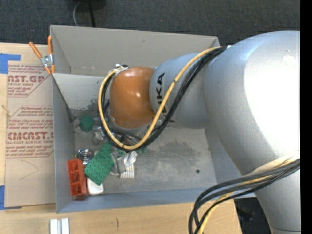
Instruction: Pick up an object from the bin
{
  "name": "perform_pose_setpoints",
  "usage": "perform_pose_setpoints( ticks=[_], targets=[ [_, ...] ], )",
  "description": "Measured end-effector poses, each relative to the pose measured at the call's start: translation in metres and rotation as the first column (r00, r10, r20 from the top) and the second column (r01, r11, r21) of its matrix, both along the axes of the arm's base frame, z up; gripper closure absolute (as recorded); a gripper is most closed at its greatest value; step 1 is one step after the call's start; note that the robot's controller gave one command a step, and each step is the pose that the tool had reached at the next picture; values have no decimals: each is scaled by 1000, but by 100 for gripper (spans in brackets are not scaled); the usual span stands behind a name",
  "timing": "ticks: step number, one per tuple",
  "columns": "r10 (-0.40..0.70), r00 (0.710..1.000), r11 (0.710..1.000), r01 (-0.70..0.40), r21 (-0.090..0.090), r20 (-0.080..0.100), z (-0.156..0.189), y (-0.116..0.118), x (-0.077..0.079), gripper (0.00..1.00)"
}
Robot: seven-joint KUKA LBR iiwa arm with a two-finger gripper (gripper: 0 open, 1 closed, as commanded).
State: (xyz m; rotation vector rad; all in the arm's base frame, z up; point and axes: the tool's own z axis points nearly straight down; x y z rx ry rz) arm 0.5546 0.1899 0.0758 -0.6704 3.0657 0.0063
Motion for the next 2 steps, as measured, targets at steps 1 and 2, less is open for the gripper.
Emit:
perform_pose_setpoints(
  ticks=[1,2],
  targets=[
    [253,968,968,-253,1,8,26,-13,-19,100],
    [252,968,968,-252,1,8,26,-13,-19,100]
  ],
)
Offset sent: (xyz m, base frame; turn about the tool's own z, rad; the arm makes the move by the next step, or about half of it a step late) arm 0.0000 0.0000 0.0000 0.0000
